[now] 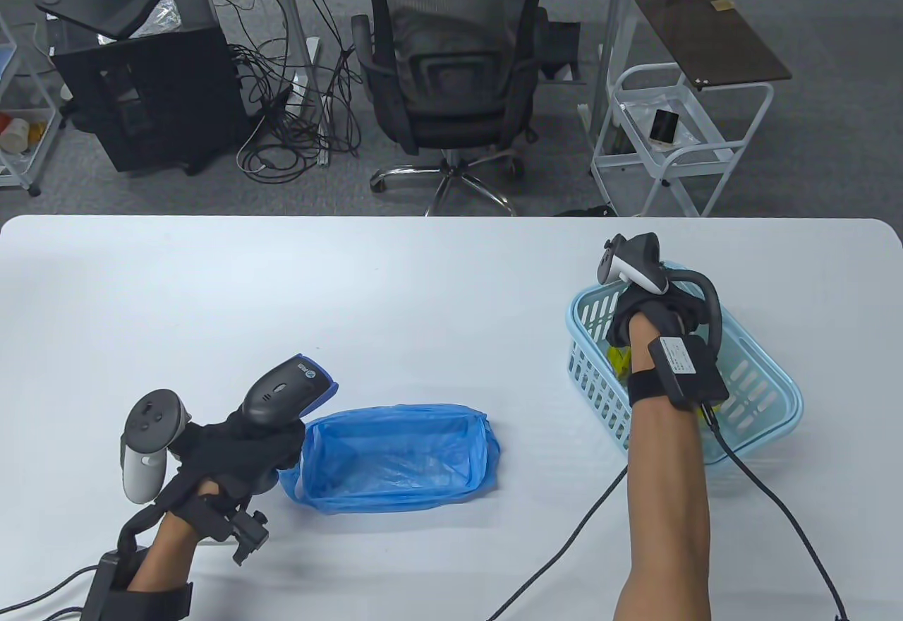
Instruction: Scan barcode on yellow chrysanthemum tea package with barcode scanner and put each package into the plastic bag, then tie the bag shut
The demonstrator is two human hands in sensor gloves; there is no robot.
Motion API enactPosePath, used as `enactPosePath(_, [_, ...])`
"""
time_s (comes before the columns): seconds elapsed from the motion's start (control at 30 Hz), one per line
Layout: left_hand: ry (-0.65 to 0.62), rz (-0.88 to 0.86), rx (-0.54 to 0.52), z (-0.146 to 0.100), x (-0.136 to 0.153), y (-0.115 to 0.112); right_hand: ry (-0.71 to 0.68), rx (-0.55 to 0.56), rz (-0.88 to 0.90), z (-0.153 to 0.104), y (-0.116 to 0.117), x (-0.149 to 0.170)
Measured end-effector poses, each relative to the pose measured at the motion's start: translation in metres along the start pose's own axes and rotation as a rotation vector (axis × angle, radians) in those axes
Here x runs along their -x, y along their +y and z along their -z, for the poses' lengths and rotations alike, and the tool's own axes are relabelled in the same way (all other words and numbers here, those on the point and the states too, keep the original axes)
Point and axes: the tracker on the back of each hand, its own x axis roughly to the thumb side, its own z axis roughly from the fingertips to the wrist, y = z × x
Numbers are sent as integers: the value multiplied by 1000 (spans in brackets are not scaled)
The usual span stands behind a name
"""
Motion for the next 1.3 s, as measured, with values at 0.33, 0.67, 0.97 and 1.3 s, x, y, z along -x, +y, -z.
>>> enactPosePath(0.33, [9,7,1,-1,1,0,-193,418,316,-102,-83,34])
enactPosePath(0.67, [13,74,45,4,0,-4,-696,662,368,-164,-35,-80])
enactPosePath(0.97, [54,277,77,6,0,-9,-830,533,475,-182,-15,-134])
enactPosePath(1.3, [73,358,45,4,-1,-10,-851,500,496,-190,-8,-140])
